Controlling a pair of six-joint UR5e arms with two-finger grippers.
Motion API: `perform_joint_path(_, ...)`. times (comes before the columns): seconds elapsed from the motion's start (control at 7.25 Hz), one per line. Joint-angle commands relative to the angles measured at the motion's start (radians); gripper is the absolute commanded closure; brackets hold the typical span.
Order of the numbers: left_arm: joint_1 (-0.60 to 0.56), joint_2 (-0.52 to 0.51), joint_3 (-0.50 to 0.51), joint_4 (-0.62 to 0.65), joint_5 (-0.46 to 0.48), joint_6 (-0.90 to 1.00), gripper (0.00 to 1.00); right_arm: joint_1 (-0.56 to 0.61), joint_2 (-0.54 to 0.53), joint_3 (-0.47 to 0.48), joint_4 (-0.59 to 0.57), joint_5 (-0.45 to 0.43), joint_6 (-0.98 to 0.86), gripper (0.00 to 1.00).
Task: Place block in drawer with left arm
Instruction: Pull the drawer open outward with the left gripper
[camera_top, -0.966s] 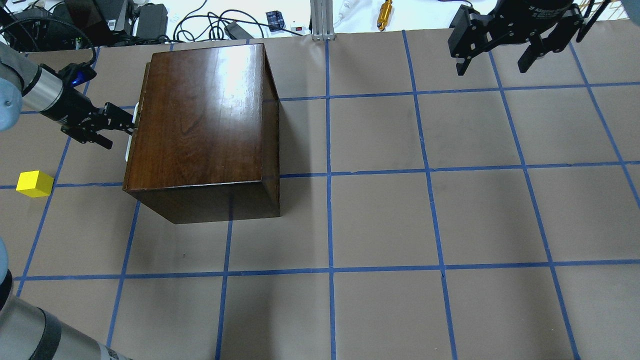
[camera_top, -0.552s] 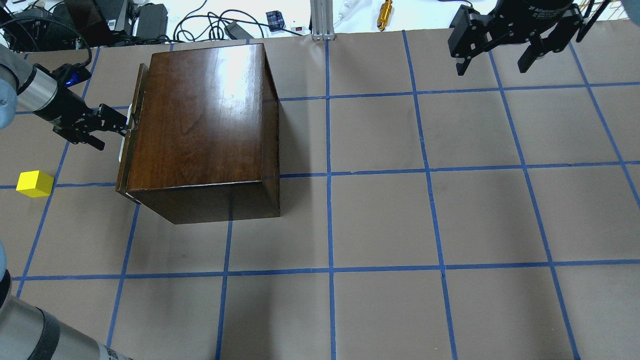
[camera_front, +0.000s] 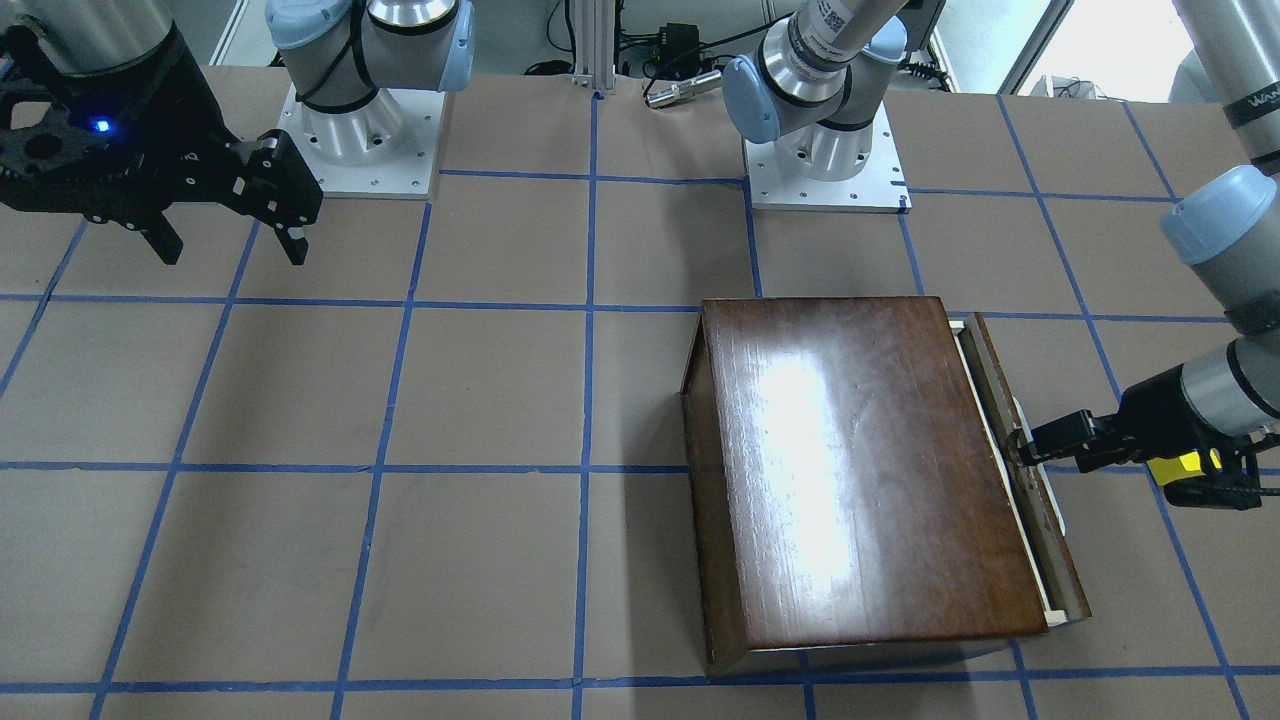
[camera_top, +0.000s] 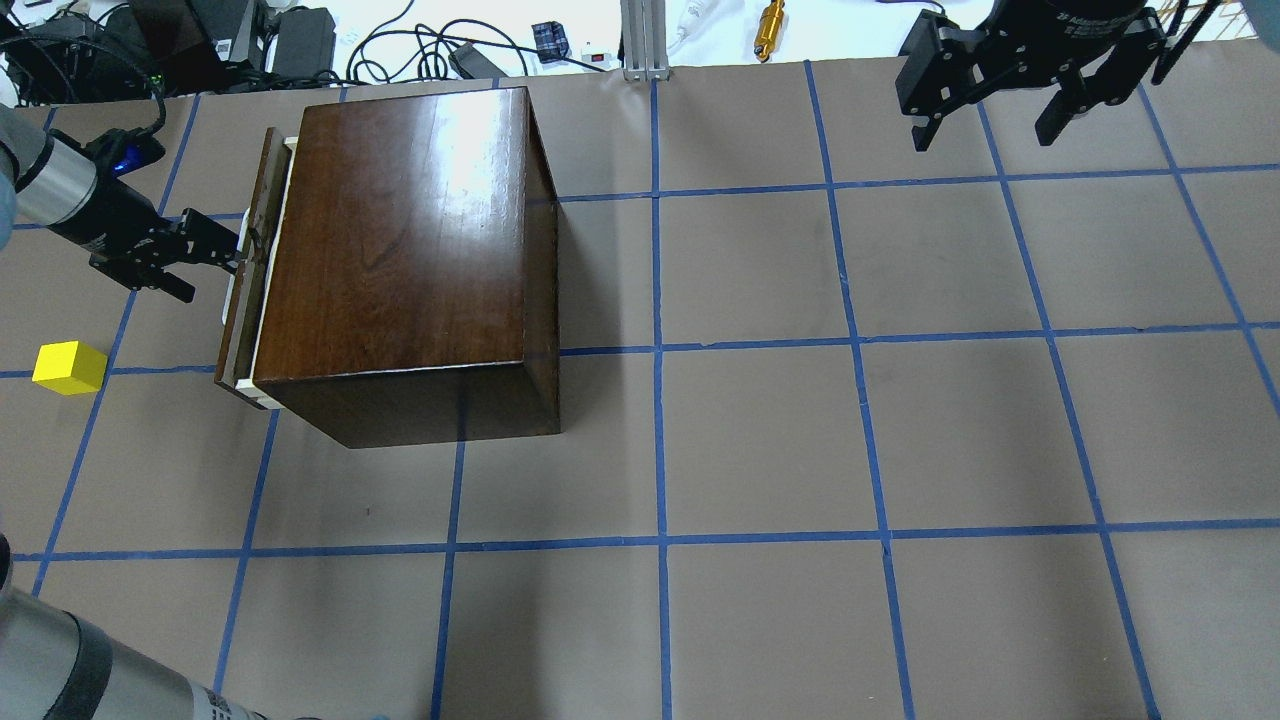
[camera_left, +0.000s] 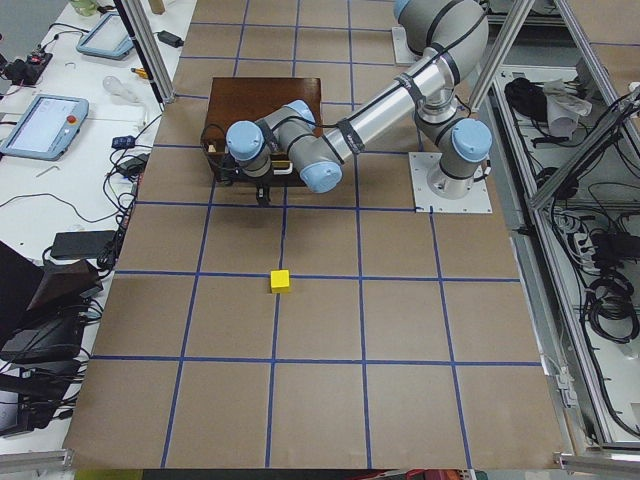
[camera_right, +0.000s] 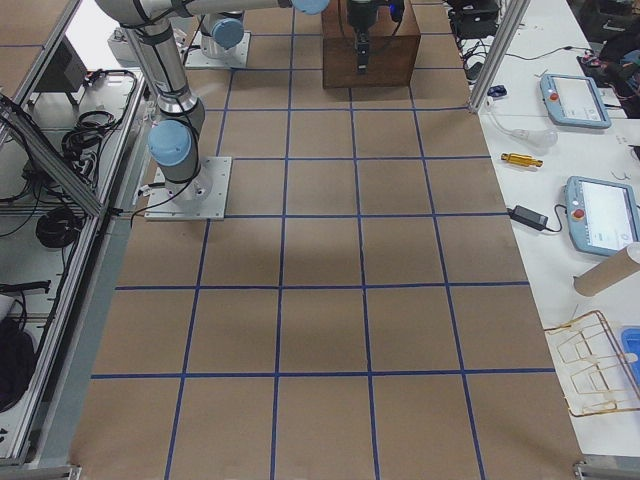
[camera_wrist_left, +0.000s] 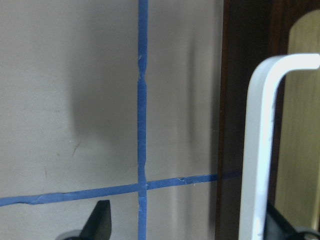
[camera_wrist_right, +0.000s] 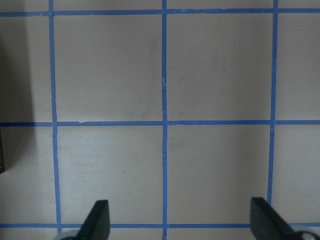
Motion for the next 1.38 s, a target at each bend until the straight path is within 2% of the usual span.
perform_joint_path(0.0,0.019,0.0,0.0,0.001,0.0,0.002,0.01,0.0,0.0,0.0,0.0,0.0,0.0,0.0)
perform_joint_path(1.24,0.117,0.0,0.002,-0.009,0.0,0.051,0.01,0.0,-0.001,0.0,0.0,0.0,0.0,0.0)
